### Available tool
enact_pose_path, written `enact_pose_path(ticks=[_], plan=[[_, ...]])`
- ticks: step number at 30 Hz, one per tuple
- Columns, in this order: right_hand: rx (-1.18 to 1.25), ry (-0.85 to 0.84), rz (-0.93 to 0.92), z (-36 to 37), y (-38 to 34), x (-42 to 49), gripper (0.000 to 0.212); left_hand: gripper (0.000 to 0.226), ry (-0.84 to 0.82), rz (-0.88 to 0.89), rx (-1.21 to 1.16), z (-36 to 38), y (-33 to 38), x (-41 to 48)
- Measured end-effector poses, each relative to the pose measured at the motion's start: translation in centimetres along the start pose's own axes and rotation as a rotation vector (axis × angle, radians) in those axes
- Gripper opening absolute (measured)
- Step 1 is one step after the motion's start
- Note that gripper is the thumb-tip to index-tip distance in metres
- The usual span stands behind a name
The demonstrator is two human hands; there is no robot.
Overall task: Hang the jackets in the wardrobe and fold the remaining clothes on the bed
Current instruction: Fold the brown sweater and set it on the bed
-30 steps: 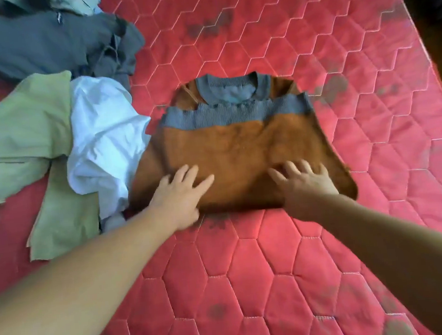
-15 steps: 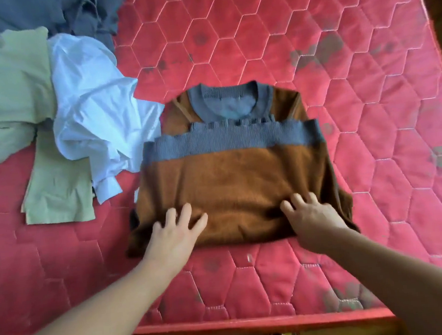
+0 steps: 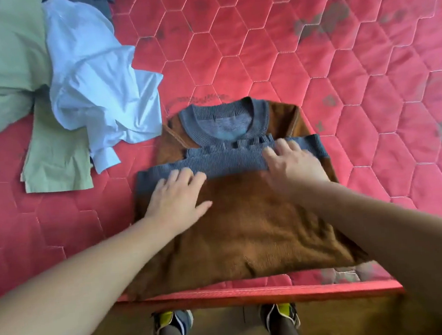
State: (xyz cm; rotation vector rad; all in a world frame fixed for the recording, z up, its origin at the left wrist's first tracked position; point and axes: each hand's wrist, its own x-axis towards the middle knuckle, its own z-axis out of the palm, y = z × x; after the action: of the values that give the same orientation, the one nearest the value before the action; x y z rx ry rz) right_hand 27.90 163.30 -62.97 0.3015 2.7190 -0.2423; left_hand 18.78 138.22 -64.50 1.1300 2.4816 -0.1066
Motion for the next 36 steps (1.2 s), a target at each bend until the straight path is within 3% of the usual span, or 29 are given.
enact_pose_path(ticks=[1, 5, 7, 11, 17, 22, 26, 28, 31, 33, 36], plan=[[-0.004, 0.065, 0.035, -0.4, 0.0, 1.6, 0.047, 0.065, 0.041, -0.056, -0.043, -0.6, -0.4, 2.1], [0.006, -0.166, 0.143, -0.3, 0.5, 5.4, 0.065, 0.089, -0.090, -0.212, -0.218, -1.3, -1.1, 7.5], [0.030, -0.179, 0.154, 0.0, 0.9, 5.9, 0.055, 0.077, -0.086, -0.223, -0.220, -1.2, -1.2, 8.2], [-0.012, -0.145, 0.069, 0.2, 1.1, 4.5, 0.042, 0.024, -0.055, -0.110, -0.212, -1.8, -1.3, 6.5], [0.081, -0.048, -0.091, -2.3, 3.2, 3.7, 0.031, 0.012, 0.021, 0.043, -0.211, -4.9, -2.9, 4.9], [0.144, 0.122, -0.064, -5.9, 4.8, 10.0, 0.038, 0.023, 0.161, -0.039, -0.264, -8.6, -5.9, 11.6], [-0.117, 0.087, 0.075, -5.1, 4.3, 12.7, 0.083, 0.077, 0.128, -0.175, -0.023, -7.1, -6.4, 14.7], [-0.122, 0.084, 0.038, -2.4, 3.0, 10.8, 0.082, 0.075, 0.151, -0.162, -0.053, -4.3, -4.1, 12.8], [-0.157, 0.002, -0.077, 2.5, 1.3, 5.3, 0.079, 0.074, 0.049, -0.083, -0.041, 1.4, -0.7, 6.9], [-0.203, -0.067, -0.065, 5.7, 1.4, 2.5, 0.078, 0.072, 0.003, -0.076, 0.048, 5.0, 0.0, 3.5], [-0.210, -0.014, -0.012, 7.7, 1.9, 2.5, 0.078, 0.071, 0.082, -0.095, 0.074, 6.9, -0.4, 2.8]])
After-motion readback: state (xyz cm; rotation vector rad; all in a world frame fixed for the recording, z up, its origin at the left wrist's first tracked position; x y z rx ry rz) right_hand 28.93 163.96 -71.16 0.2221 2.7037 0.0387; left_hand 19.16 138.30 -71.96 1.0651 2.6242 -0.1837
